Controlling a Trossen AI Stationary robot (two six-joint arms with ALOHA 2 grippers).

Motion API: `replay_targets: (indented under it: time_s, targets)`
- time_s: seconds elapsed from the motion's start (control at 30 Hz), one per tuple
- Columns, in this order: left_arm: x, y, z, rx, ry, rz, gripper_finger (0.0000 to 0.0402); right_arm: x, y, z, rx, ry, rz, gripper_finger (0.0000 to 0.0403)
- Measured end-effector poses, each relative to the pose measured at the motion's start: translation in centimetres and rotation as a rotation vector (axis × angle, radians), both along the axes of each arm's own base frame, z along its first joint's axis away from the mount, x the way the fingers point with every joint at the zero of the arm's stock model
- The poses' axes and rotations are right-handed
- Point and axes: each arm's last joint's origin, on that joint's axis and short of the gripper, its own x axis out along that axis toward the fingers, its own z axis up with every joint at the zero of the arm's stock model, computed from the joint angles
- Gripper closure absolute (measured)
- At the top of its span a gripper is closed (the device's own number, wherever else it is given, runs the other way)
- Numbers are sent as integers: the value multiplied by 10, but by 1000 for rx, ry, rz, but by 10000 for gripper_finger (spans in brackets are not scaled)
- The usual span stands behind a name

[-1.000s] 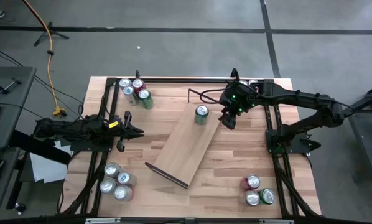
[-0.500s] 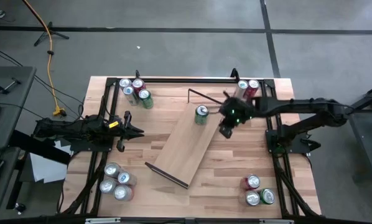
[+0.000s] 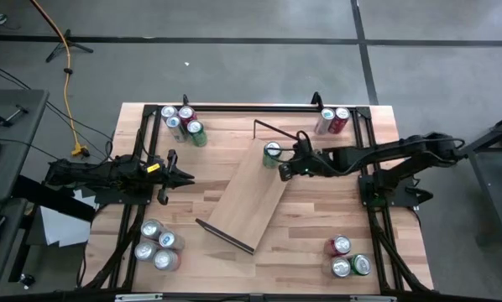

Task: Place canned beverage on shelf
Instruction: Put the top right green soda can on the shelf

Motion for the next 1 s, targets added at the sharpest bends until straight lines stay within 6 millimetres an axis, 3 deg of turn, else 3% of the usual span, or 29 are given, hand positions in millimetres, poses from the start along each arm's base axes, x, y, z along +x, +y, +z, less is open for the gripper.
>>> replay_targets:
  time_s: [0.3, 0.5, 0.67, 0.87, 1.0]
  targets:
    - [0, 0, 0, 0, 0, 0, 401, 9, 1, -5, 197, -119, -137, 403]
    - [0, 0, 0, 0, 0, 0, 401, -9, 1, -17, 279, -188, -221, 403]
    - [0, 0, 0, 0, 0, 0, 401, -20, -2, -37, 395, -470, -300, 403]
    - [0, 0, 0, 0, 0, 0, 401, -19, -3, -49, 414, -516, -365, 403]
    - [0, 0, 0, 0, 0, 0, 401, -16, -5, -44, 382, -548, -415, 403]
